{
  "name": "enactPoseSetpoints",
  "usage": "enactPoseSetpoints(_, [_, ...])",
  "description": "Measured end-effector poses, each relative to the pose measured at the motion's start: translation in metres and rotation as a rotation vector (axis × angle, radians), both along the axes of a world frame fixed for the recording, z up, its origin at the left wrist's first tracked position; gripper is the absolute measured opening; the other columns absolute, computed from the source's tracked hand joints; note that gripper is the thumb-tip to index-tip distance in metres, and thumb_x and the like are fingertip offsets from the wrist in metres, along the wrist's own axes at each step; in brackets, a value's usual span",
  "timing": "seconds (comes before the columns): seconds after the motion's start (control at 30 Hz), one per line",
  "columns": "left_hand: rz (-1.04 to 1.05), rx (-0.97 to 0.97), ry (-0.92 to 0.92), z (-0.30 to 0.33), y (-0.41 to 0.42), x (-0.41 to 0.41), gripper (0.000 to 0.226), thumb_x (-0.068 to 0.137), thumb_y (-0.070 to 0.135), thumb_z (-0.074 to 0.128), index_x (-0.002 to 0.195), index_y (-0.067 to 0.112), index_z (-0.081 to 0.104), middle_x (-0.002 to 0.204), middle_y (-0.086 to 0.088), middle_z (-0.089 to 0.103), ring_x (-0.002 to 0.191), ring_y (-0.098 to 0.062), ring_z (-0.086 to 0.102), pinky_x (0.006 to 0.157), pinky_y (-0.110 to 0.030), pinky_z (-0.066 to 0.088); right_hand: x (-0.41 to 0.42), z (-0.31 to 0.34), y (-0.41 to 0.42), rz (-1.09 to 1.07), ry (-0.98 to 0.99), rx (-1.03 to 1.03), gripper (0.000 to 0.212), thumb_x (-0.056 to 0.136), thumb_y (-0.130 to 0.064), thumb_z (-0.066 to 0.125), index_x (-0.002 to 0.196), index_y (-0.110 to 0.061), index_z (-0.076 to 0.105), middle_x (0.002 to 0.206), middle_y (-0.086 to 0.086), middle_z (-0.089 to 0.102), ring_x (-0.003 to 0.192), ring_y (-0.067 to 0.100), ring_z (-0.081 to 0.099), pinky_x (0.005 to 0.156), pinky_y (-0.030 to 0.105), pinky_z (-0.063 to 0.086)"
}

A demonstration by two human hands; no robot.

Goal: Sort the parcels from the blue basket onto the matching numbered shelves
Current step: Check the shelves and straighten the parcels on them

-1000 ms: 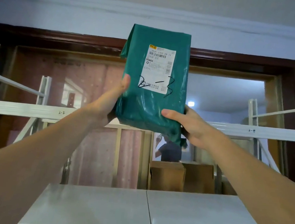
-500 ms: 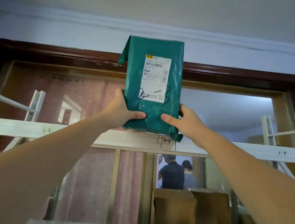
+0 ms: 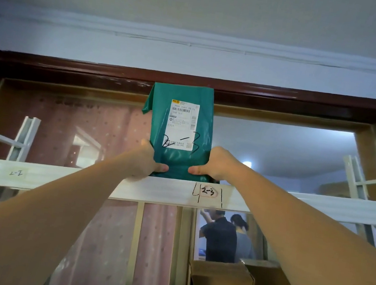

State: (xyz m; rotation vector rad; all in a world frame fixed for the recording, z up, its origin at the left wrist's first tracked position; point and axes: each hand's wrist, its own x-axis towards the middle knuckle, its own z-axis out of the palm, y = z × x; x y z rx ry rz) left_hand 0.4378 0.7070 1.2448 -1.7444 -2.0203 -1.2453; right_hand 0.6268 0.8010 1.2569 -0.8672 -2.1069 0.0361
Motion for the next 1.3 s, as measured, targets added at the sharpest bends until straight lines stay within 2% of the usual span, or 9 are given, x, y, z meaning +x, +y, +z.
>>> enactPoseSetpoints(0.13, [0.157,-0.179,0.174,0.012,0.014,-0.005,0.078,0.100,0.047,0.057,0.151,-0.004,0.025,0.151,-0.017,0.043,0.133,-0.034,0.048,0.108,-0.039,0.040,-0.015,0.007,0.018,-0.060,-0.043,-0.079,0.061,0.075,-0.040,0.087,0.116,-0.006,0.059,0.108,0.011,0.068,0.095,0.029,0.068,0.085,0.042,0.061])
enactPoseSetpoints(0.33, [0.225,-0.329,0.375,0.021,0.044,-0.021,0.069,0.103,0.056,0.043,0.149,0.004,0.044,0.150,-0.011,0.047,0.131,-0.031,0.050,0.111,-0.040,0.039,-0.028,0.015,0.045,-0.101,-0.132,-0.167,0.060,0.077,-0.042,0.086,0.119,-0.006,0.064,0.108,0.012,0.073,0.098,0.031,0.072,0.089,0.043,0.060])
enactPoseSetpoints(0.7, [0.149,-0.283,0.284,0.020,0.063,-0.042,0.065,0.095,0.054,0.061,0.139,0.007,0.055,0.137,-0.009,0.061,0.120,-0.030,0.059,0.109,-0.045,0.045,-0.028,0.010,0.046,-0.104,-0.104,-0.149,0.050,0.079,-0.037,0.085,0.115,-0.008,0.065,0.101,0.008,0.072,0.076,0.020,0.065,0.065,0.028,0.055])
enactPoseSetpoints(0.8, [0.110,-0.260,0.154,0.023,0.056,-0.038,0.049,0.092,0.036,0.069,0.131,0.008,0.058,0.129,-0.012,0.064,0.111,-0.029,0.062,0.101,-0.043,0.052,-0.025,0.011,0.045,-0.091,-0.049,-0.197,0.053,0.075,-0.036,0.088,0.113,-0.007,0.065,0.100,0.009,0.072,0.083,0.023,0.071,0.074,0.034,0.062])
enactPoseSetpoints(0.93, [0.111,-0.226,0.152,0.026,0.035,-0.023,0.045,0.094,0.031,0.064,0.133,0.010,0.054,0.128,-0.014,0.059,0.116,-0.032,0.059,0.095,-0.042,0.053,-0.009,0.013,0.026,-0.116,-0.062,-0.184,0.040,0.078,-0.039,0.085,0.090,-0.008,0.062,0.077,0.005,0.062,0.065,0.016,0.060,0.054,0.023,0.051])
enactPoseSetpoints(1.07, [0.056,-0.185,0.195,0.014,0.020,-0.018,0.052,0.095,0.048,0.058,0.133,0.012,0.058,0.115,-0.013,0.065,0.094,-0.025,0.058,0.083,-0.034,0.050,0.010,0.012,0.000,-0.235,-0.097,-0.093,0.059,0.081,-0.057,0.075,0.065,-0.010,0.044,0.057,0.004,0.048,0.046,0.015,0.042,0.048,0.025,0.036])
enactPoseSetpoints(1.13, [0.050,-0.168,0.215,0.007,0.016,-0.018,0.060,0.095,0.055,0.055,0.142,0.017,0.054,0.134,-0.007,0.061,0.114,-0.029,0.058,0.104,-0.044,0.046,0.016,0.008,-0.013,-0.265,-0.128,-0.051,0.063,0.081,-0.061,0.072,0.062,-0.010,0.041,0.056,0.004,0.044,0.047,0.017,0.040,0.049,0.028,0.033])
enactPoseSetpoints(1.23, [0.040,-0.143,0.222,-0.003,-0.007,-0.003,0.055,0.104,0.049,0.047,0.150,0.020,0.045,0.146,-0.005,0.052,0.127,-0.032,0.052,0.111,-0.044,0.039,0.024,-0.002,-0.028,-0.312,-0.178,0.045,0.062,0.084,-0.065,0.067,0.068,-0.008,0.048,0.065,0.005,0.046,0.063,0.022,0.048,0.053,0.030,0.035])
enactPoseSetpoints(1.3, [0.046,-0.105,0.210,-0.011,-0.026,0.008,0.054,0.107,0.044,0.042,0.154,0.016,0.038,0.150,-0.009,0.047,0.135,-0.032,0.046,0.111,-0.040,0.034,0.030,-0.009,-0.035,-0.315,-0.215,0.067,0.068,0.084,-0.068,0.063,0.100,-0.002,0.065,0.098,0.011,0.067,0.094,0.030,0.062,0.074,0.034,0.050])
